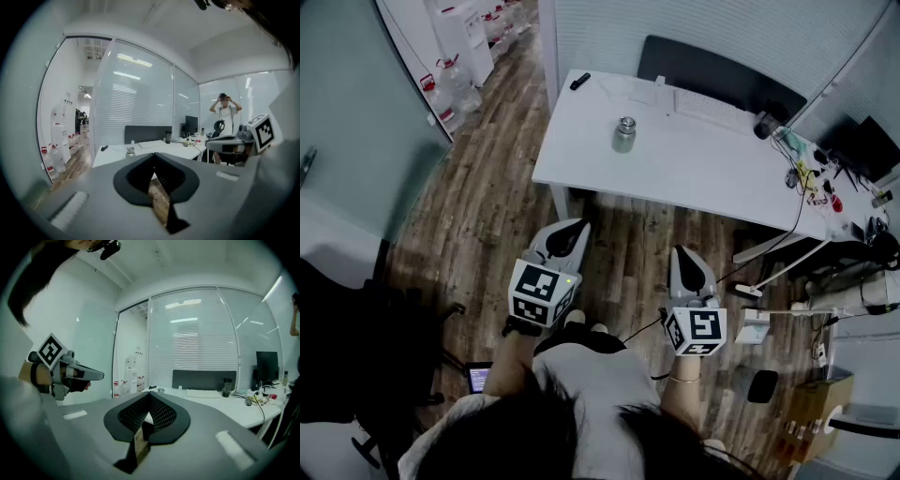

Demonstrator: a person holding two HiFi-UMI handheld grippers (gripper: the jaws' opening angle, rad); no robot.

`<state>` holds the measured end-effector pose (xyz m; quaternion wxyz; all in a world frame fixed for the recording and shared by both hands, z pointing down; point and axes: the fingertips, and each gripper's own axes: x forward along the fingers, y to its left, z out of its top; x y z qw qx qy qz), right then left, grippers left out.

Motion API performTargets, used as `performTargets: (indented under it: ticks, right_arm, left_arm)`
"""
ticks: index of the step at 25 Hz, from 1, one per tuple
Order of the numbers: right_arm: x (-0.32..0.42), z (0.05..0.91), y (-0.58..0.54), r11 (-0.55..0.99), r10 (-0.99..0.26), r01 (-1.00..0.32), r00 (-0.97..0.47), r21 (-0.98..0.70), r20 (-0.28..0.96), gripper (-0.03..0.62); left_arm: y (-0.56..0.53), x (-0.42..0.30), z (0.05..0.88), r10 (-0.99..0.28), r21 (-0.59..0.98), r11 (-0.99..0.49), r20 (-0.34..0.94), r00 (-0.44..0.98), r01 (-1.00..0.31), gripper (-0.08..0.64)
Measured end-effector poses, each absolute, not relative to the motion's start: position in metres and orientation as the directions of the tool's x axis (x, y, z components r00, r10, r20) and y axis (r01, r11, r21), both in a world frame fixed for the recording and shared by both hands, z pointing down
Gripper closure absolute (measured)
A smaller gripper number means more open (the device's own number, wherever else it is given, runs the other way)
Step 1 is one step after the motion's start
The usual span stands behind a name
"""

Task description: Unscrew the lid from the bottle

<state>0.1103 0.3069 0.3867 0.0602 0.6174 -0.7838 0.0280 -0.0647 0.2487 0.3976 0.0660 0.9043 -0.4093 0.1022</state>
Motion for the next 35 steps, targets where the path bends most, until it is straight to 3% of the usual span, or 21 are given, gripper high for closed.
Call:
performTargets:
  ticks: [21,35]
  right_arm:
    - [0.107,0.375,0.333,0.268,-0.961,-0.963,-0.265,0.017,0.077,0.588]
    - [0.096,0.389,0.199,0.281,-0.954,-0.959,-0.284,-0.04,0.096,0.503]
  left_arm:
    - [0.282,-0.076,0.396,-0.764,0.019,-0.615,0.232,0.602,-0.788,0.502]
    - [0.156,-0.07,0.408,-0.72,0.041,-0.663,0.242,0.651,-0.748,0.493]
